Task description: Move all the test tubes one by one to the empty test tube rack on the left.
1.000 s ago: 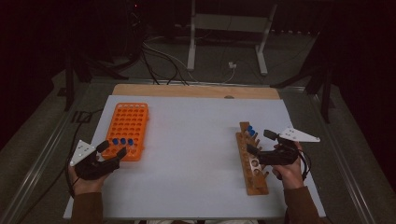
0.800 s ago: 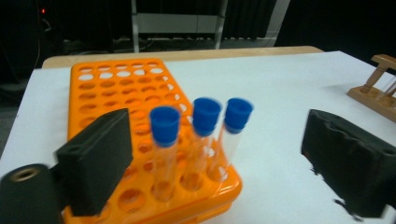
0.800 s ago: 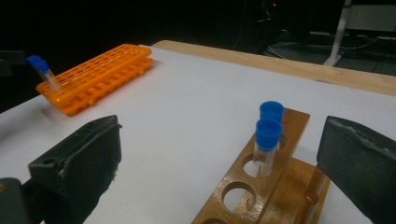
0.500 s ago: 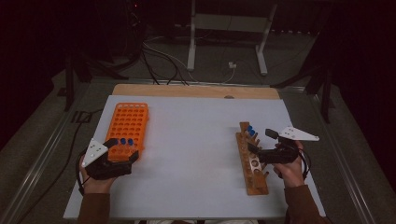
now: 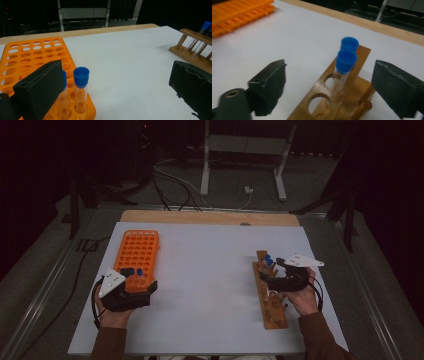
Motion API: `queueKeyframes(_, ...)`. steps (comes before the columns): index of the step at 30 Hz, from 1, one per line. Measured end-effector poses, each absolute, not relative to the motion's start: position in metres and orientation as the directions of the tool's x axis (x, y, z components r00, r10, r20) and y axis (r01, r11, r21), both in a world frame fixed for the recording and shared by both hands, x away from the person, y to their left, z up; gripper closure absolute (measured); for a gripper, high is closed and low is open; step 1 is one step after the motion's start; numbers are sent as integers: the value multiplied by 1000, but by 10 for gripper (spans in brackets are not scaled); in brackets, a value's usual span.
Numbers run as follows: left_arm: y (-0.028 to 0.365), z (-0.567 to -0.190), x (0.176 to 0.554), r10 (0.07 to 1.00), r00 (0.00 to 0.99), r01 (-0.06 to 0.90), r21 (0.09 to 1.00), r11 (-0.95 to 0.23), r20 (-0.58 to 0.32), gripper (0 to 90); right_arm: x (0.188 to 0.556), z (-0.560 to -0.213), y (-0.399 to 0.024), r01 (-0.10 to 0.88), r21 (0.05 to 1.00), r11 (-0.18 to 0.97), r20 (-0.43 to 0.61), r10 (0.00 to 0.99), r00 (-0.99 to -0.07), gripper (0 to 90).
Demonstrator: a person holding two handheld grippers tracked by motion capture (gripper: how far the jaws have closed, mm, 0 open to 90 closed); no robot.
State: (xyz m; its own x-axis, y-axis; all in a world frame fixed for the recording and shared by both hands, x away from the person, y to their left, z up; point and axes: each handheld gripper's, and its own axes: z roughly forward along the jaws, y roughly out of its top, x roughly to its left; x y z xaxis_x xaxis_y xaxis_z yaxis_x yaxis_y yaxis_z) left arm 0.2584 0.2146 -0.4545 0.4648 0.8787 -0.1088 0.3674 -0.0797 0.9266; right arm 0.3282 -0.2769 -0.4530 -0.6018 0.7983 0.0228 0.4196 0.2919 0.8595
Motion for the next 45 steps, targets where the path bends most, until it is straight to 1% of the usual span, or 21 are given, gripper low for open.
queueKeyframes(2,214,-455,258,880,462,369,926,-78,-110,6,331,-456,-277,420,855,303,17,794,-607,208)
queueKeyframes(5,213,-456,258,880,462,371,925,-81,-108,6,333,-459,-275,418,846,332,-1,784,-620,430)
queueKeyframes(7,213,-456,258,880,463,373,924,-82,-109,6,334,-461,-274,407,848,340,-10,778,-628,525)
queueKeyframes(10,212,-456,259,878,467,375,923,-84,-109,6,334,-461,-274,403,850,339,-12,777,-629,624)
queueKeyframes(12,210,-456,259,877,468,375,923,-87,-107,6,335,-463,-273,403,847,346,-16,775,-632,672)
queueKeyframes(14,210,-457,259,876,471,378,921,-92,-106,6,334,-463,-272,398,850,345,-18,775,-632,685)
queueKeyframes(16,209,-457,259,876,470,382,920,-90,-109,6,333,-462,-272,392,854,342,-26,780,-625,716)
queueKeyframes(19,209,-457,259,876,470,384,919,-90,-111,6,333,-462,-273,395,857,332,-17,784,-621,721)
queueKeyframes(22,208,-458,259,875,471,386,918,-91,-112,7,332,-462,-274,398,859,321,-16,794,-607,755)
queueKeyframes(24,208,-458,259,873,473,387,918,-90,-114,7,332,-462,-275,400,861,314,-10,797,-604,762)
queueKeyframes(27,207,-458,259,872,477,388,917,-93,-113,7,332,-462,-276,405,857,318,-23,809,-587,765)
queueKeyframes(34,204,-457,259,868,483,389,916,-97,-114,7,332,-460,-276,403,857,321,-26,809,-588,768)
queueKeyframes(45,202,-453,258,873,475,392,914,-102,-106,15,331,-447,-281,412,867,280,12,816,-579,769)
